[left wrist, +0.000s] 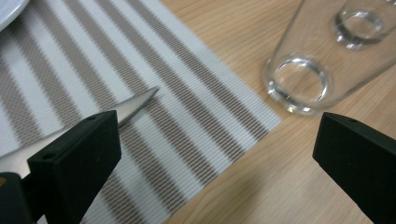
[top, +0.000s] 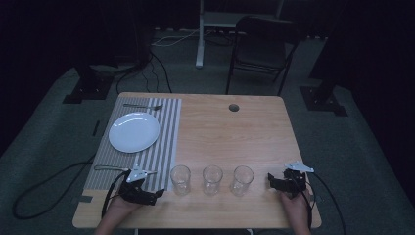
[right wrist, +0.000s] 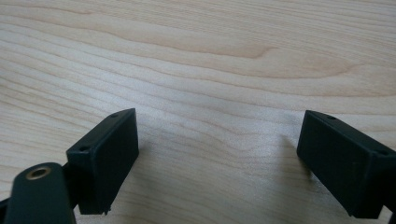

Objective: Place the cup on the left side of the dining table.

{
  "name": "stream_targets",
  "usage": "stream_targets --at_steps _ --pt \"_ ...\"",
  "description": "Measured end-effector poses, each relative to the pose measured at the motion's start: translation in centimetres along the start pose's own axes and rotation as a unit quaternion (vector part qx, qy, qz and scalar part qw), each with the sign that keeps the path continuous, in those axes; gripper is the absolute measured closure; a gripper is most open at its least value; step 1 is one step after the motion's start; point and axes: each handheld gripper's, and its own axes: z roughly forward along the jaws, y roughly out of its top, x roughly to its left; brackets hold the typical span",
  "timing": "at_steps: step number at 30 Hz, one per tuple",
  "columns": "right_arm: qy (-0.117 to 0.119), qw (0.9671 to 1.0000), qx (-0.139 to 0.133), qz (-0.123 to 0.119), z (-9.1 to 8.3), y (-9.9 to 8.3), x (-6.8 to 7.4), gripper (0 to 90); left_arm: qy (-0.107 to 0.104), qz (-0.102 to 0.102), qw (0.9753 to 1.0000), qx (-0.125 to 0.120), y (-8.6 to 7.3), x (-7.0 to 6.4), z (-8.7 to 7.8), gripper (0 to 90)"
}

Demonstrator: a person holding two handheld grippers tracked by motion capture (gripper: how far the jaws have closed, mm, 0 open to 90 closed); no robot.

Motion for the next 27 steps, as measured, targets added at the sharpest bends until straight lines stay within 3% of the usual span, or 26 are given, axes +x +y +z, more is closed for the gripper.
stream_targets --at_steps 14,24,27 --pt "0.000 1.0000 0.000 0.000 0.0 0.0 0.0 12.2 -0.052 0.027 0.9983 -0.006 2.0 -2.4 2.0 1.6" --pt "0.000 1.0000 0.000 0.000 0.0 0.0 0.0 12.3 -0.076 0.038 0.9962 -0.022 3.0 -3.5 2.7 1.6" --pt "0.000 1.0000 0.000 0.000 0.0 0.0 0.0 12.3 -0.078 0.039 0.9957 -0.031 3.2 -3.7 2.7 5.7"
